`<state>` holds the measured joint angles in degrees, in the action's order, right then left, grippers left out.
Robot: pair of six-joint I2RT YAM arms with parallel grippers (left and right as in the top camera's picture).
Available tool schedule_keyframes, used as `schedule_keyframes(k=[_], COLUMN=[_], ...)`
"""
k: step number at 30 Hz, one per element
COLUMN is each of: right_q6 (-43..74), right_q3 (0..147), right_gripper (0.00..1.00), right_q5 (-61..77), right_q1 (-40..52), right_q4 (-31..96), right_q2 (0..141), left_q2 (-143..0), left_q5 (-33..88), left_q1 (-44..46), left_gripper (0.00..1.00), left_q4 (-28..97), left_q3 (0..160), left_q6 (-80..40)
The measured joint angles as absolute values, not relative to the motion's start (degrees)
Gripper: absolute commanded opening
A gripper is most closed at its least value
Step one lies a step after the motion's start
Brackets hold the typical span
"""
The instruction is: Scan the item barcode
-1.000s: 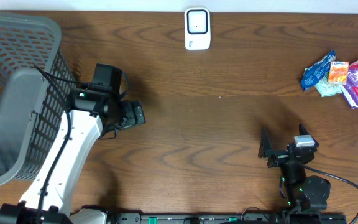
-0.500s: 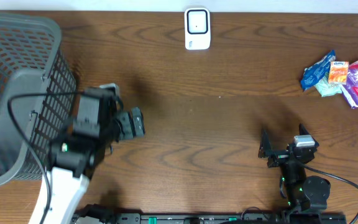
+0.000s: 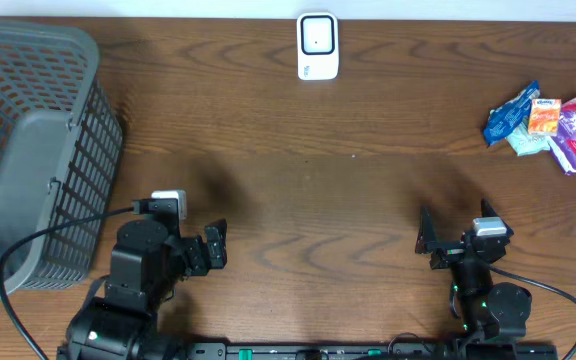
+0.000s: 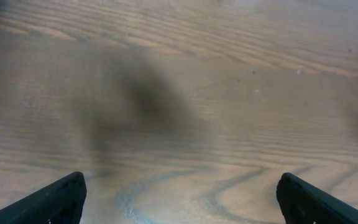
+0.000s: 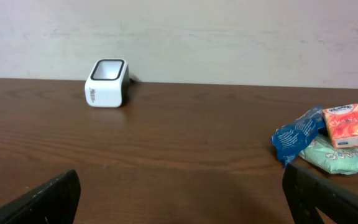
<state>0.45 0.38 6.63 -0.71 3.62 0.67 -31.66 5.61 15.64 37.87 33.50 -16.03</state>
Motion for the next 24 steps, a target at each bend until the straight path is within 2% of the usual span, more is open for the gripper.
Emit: schedule_keyframes(k=[12, 24], right_q6=[0.4, 0.4], right_q3=[0.4, 0.4], right_gripper=[0.99, 0.99], right_q5=[6.6, 6.7], right_q1=[-0.7, -0.7], right_q4=[3.6, 3.6], right_q2=[0.7, 0.7], left_q2=[-7.4, -0.6], left_q5=[6.2, 7.4], left_q1=[9.8, 4.5], left_gripper=[0.98, 0.98], left_q4=[19.8, 4.8], left_q3=[12.6, 3.9], left_q6=[-16.0, -13.8])
